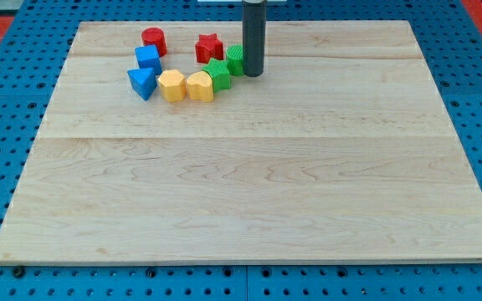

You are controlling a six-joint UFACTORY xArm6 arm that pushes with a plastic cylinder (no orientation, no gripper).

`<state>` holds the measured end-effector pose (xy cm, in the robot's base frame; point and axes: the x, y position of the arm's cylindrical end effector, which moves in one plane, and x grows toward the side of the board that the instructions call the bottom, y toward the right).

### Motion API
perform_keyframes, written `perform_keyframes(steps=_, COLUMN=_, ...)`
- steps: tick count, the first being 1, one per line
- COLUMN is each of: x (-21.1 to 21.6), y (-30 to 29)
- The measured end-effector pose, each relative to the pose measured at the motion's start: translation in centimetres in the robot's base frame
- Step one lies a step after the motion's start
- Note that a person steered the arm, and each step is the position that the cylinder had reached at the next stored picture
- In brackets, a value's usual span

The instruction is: Point your arm at green circle

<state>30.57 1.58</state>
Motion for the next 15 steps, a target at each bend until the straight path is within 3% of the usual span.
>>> perform_keyframes(steps=1, x=-2.6, y=0.0)
perform_keyframes(steps=2, x=-2.0, y=1.8)
perform_keyframes(steps=4, x=9.7, y=10.7)
perform_keyframes(steps=6, x=10.3, y=10.8)
perform_keyframes(steps=10, x=11.5, y=22.2)
perform_keyframes(steps=12, x=-2.0, y=16.6)
perform_keyframes(steps=15, x=-3.8, y=3.0)
